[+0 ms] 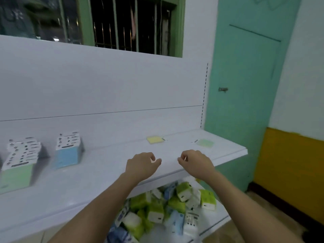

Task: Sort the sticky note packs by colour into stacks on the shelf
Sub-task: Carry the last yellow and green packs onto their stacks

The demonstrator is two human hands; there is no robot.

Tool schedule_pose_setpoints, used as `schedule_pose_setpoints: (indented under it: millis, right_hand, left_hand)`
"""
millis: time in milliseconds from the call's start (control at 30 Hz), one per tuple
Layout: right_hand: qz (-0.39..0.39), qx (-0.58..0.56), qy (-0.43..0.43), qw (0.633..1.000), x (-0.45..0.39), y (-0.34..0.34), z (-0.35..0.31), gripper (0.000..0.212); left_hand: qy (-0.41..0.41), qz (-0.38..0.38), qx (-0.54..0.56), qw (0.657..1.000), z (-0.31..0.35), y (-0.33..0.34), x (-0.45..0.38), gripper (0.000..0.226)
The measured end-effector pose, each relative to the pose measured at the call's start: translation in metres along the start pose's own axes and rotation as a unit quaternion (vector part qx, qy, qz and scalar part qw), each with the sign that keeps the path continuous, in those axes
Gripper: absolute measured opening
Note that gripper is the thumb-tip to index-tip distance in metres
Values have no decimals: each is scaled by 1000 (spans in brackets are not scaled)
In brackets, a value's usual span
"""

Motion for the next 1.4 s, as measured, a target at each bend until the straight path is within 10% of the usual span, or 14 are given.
schedule_pose_setpoints:
  millis: [633, 933, 1200, 1400]
  right_hand:
    - [-5, -79, 10, 997, -184, 43, 124, 18]
    - [-42, 23, 135, 990, -289, 53, 172, 60]
    - [-132, -96, 60, 985, -342, 89, 119, 75]
    - [-94, -172, 34, 980, -362, 113, 114, 42]
  left_hand:
    - [-46, 78, 103, 990, 33, 105, -193, 18]
    - [-171, 148, 10, 974, -27, 98, -258, 35]
    - [-202, 133, 1, 970, -49, 99, -262, 26]
    - [-222, 100, 2, 970, -57, 115, -264, 42]
Point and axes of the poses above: each hand's wrist, its own x-axis away from the middle knuckle, its own y-axis out of the palm, z = x × y, the point moved 4 cm from there along -x, towards the middle knuckle, and after that the axes turned 13 degrees about y, right-handed, at the moved point
